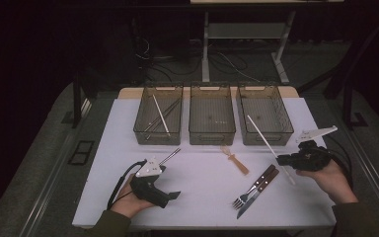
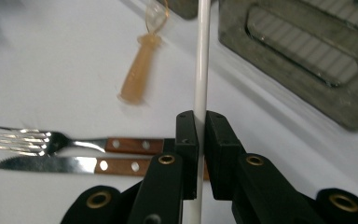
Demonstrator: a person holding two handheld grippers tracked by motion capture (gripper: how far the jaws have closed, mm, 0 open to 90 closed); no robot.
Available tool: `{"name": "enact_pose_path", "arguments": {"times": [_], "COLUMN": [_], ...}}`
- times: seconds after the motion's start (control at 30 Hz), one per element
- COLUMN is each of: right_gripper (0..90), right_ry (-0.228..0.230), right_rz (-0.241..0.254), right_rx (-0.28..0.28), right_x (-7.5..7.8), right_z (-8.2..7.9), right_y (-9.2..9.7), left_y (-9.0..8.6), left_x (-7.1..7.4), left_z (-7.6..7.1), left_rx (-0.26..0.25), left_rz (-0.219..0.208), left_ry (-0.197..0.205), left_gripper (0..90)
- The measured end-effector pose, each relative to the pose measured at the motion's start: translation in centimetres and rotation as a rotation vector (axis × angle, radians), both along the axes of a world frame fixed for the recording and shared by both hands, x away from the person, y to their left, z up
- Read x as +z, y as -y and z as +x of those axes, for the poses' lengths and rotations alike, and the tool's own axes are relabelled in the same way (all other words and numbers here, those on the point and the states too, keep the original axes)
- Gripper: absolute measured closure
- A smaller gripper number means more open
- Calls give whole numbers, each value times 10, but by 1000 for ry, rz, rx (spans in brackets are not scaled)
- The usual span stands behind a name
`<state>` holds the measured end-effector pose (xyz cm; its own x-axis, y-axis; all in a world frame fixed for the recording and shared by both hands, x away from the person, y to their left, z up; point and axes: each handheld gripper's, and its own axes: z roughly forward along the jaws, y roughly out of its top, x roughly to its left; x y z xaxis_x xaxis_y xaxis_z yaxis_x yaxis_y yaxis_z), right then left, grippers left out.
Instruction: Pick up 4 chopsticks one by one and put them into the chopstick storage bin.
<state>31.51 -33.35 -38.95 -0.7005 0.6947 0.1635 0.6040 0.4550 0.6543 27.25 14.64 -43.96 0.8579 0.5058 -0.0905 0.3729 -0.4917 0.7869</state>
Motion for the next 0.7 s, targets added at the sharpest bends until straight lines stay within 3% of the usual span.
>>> {"name": "enact_pose_path", "arguments": {"times": [0.23, 0.7], "right_gripper": [841, 841], "right_ry": [44, 85], "right_rz": [51, 122], "right_rx": [0, 27], "right_x": [7, 14], "right_z": [7, 25], "right_y": [-19, -62], "left_y": [0, 0], "left_x": [0, 0], "left_z": [0, 0], "left_rx": [-2, -7], "left_rz": [0, -3], "left_ry": [-1, 0], "left_gripper": [0, 0]}}
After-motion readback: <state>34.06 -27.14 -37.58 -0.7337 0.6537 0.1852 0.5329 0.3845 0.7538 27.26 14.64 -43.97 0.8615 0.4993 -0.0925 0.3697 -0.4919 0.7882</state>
